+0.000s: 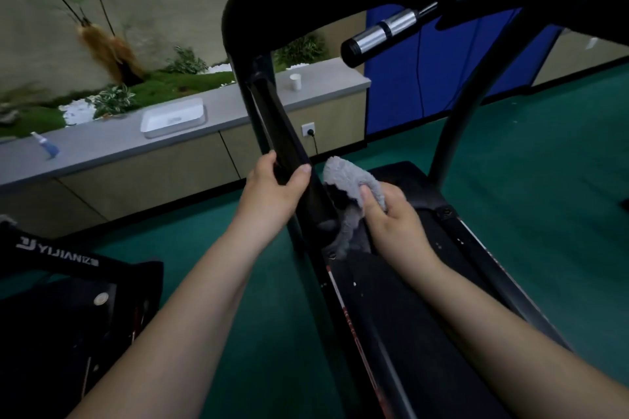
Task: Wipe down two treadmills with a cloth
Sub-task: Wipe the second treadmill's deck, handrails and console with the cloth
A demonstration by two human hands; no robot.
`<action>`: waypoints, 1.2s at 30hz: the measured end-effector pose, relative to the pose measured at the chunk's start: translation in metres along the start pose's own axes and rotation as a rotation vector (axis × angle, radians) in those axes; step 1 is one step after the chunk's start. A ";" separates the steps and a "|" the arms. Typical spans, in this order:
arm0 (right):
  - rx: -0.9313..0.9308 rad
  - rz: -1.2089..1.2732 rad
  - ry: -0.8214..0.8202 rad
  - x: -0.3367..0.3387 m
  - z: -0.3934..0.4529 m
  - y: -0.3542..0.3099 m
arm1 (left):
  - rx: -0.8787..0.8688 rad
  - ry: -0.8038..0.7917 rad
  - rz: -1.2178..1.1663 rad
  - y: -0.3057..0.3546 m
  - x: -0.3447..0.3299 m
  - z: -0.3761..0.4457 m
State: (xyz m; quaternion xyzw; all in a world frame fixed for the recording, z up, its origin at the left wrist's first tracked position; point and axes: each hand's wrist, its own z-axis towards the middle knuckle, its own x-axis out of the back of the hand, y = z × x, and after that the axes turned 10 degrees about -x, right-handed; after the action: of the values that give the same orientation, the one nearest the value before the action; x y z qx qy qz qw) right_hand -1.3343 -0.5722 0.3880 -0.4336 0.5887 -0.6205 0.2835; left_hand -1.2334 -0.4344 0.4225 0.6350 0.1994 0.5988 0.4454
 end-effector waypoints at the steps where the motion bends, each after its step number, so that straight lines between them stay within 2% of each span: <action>1: 0.005 -0.035 0.040 0.005 0.006 0.001 | -0.009 -0.001 0.019 0.001 0.003 0.002; 7: 0.154 0.059 0.087 0.035 0.040 -0.025 | -0.034 0.045 0.207 0.019 0.011 0.035; 10: 0.253 0.049 0.141 0.050 0.068 -0.039 | 0.003 -0.028 0.305 0.023 0.006 0.057; 13: 0.396 -0.082 0.226 0.067 0.111 -0.056 | 0.070 -0.070 0.372 0.026 0.001 0.068; 17: 0.693 -0.343 0.330 0.101 0.184 -0.089 | 0.113 -0.083 0.531 0.025 -0.006 0.075; 20: 0.807 -0.743 0.137 0.121 0.237 -0.101 | 0.159 -0.092 0.579 0.024 -0.009 0.079; 22: 0.825 -0.875 -0.014 0.128 0.255 -0.103 | 0.215 -0.087 0.617 0.026 -0.016 0.079; 24: 0.854 -0.897 -0.106 0.131 0.262 -0.108 | 0.294 -0.064 0.639 0.033 -0.026 0.077; 27: 0.930 -0.951 -0.131 0.129 0.270 -0.120 | 0.360 0.055 0.630 0.047 -0.036 0.071; 30: 0.946 -1.043 -0.145 0.126 0.272 -0.127 | 0.378 0.157 0.565 0.058 -0.038 0.064; 36: 1.084 -1.142 -0.385 0.116 0.271 -0.141 | 0.378 0.212 0.548 0.066 -0.038 0.062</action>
State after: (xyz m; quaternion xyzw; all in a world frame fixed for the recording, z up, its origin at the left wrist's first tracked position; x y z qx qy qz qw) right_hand -1.1290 -0.7829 0.5304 -0.5688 -0.1652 -0.7830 0.1899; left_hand -1.2017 -0.5196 0.4606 0.6704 0.1740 0.7114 0.1192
